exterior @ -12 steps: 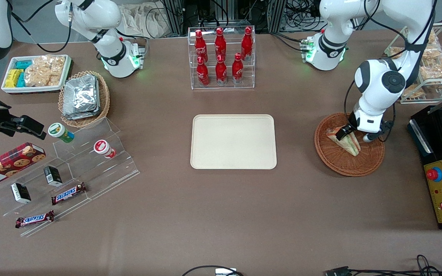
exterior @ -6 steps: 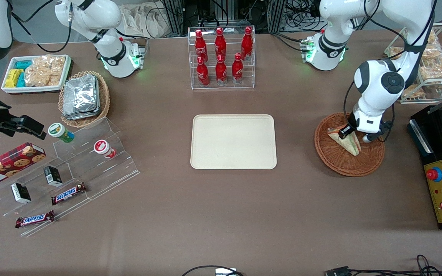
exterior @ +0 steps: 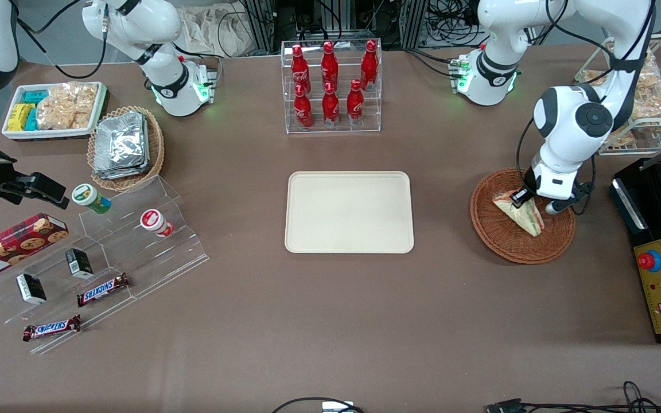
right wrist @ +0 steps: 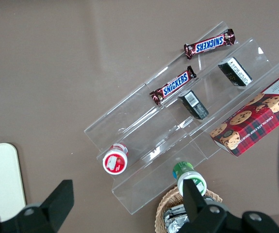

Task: Place sandwich from basket to tray
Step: 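Close the left gripper on the sandwich and lift it, then carry the held sandwich with the left gripper over the cream tray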

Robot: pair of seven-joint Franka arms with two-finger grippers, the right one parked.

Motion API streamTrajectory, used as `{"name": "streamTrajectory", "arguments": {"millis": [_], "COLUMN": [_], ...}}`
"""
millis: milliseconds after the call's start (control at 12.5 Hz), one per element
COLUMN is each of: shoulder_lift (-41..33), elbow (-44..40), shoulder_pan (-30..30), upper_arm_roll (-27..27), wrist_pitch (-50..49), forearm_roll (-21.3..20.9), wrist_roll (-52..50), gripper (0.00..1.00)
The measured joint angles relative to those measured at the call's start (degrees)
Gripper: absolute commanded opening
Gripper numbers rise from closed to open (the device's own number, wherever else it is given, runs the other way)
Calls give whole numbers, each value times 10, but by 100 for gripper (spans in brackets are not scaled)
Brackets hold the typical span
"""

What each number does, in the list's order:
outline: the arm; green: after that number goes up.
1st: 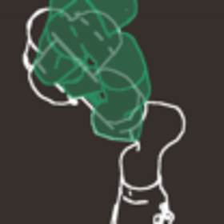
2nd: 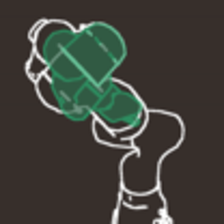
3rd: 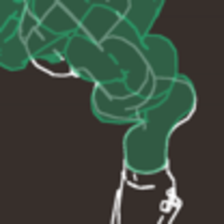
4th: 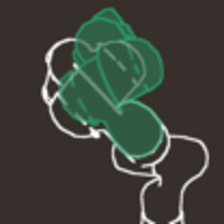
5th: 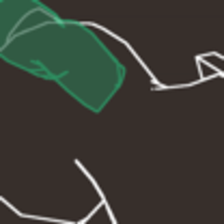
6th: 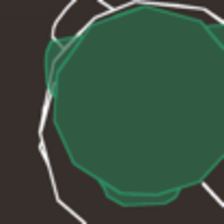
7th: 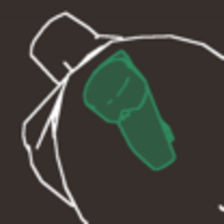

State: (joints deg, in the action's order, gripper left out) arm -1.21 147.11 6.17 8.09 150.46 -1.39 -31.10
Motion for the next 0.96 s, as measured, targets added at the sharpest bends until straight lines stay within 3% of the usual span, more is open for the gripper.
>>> {"name": "streamTrajectory", "arguments": {"millis": [480, 960], "shoulder_lift": [-53, -59], "elbow": [-10, -102], "shoulder_pan": [-1, -4], "upper_arm_roll": [41, 130], "wrist_pitch": [-50, -170], "forearm_roll": [-1, -1], "wrist_roll": [129, 140], "gripper": [0, 0]}}
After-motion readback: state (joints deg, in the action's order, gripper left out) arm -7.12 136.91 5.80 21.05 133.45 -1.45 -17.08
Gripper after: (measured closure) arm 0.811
